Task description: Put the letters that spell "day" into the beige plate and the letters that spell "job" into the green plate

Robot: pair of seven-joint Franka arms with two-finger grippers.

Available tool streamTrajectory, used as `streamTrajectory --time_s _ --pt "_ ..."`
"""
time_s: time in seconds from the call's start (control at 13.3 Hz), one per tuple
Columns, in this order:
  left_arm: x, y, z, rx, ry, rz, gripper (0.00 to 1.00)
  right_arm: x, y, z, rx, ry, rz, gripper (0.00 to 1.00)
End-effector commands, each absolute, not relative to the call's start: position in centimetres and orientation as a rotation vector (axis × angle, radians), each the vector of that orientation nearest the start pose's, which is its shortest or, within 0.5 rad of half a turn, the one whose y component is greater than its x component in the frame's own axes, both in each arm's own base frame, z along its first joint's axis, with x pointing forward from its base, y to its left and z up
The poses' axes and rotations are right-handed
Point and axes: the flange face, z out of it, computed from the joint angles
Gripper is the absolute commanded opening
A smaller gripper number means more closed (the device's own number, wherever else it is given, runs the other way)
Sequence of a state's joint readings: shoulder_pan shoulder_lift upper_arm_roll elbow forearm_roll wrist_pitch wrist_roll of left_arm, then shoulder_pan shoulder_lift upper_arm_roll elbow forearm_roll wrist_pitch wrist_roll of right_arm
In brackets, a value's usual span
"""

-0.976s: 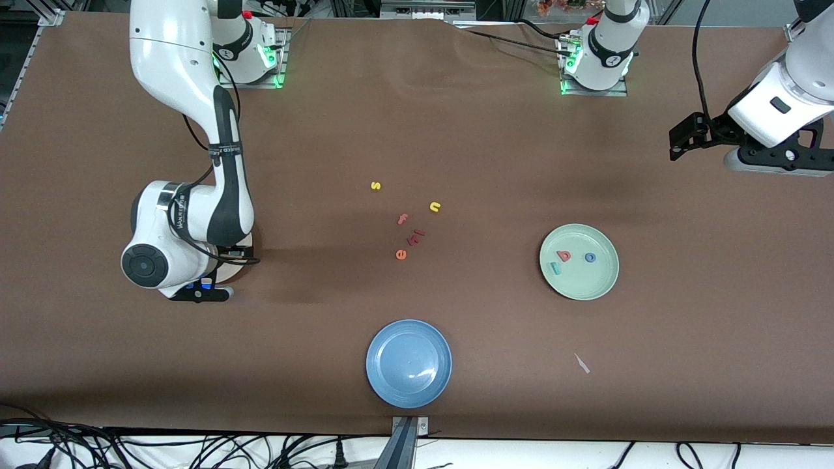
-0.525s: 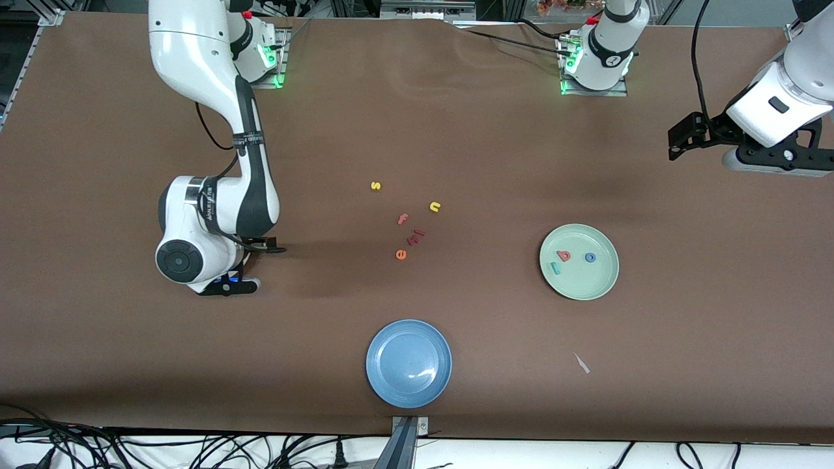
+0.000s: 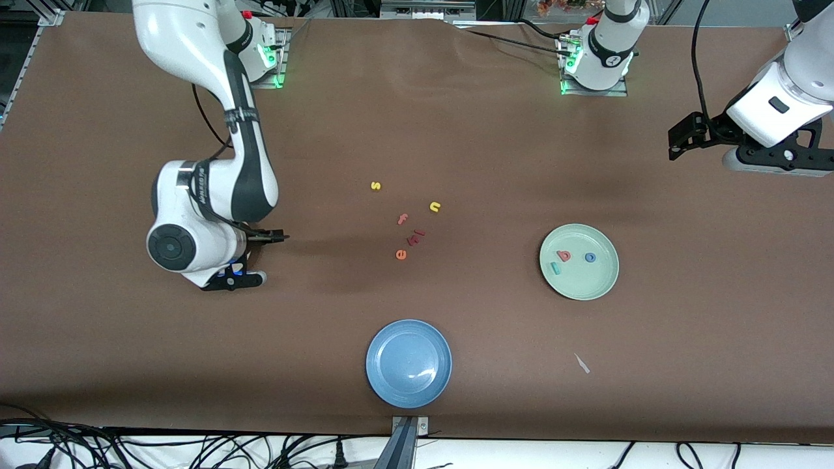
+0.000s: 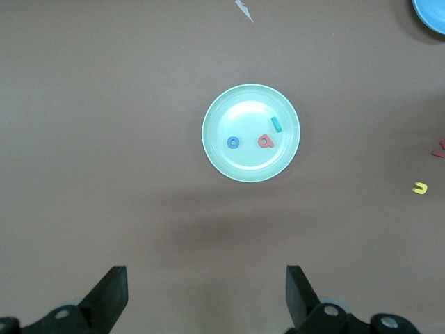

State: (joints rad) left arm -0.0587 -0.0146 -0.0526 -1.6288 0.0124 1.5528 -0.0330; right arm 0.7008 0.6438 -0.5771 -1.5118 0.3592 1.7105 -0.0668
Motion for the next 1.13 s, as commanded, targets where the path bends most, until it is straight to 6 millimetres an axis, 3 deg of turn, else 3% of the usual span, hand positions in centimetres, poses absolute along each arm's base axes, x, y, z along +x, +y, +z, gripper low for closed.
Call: streamTrajectory --time_s 0.0,0.15,0.45,0.6,0.75,1.05 --pt "54.0 -6.0 60.6 -3.127 0.108 0.102 1.00 61.3 15.7 34.1 -3.038 -0.248 0.537 1.00" --pt "54.0 -6.0 60.6 -3.127 0.108 0.102 1.00 59.8 14.4 36.7 -3.106 -0.347 0.519 1.00" --pt "53.9 -5.9 60.5 -3.126 0.103 0.119 1.00 56.4 9.7 44.3 -3.108 -0.352 0.393 1.00" --pt "53.9 -5.8 60.5 -3.126 0.101 0.119 1.00 54.8 9.0 47.4 -3.114 -0.362 0.391 1.00" --pt "53.9 -5.6 60.5 -3.126 0.096 0.119 1.00 54.0 6.7 50.7 -3.111 -0.313 0.351 1.00" --pt "53.9 -5.5 60.5 -3.127 0.093 0.119 1.00 53.7 4.8 55.5 -3.182 -0.293 0.407 1.00"
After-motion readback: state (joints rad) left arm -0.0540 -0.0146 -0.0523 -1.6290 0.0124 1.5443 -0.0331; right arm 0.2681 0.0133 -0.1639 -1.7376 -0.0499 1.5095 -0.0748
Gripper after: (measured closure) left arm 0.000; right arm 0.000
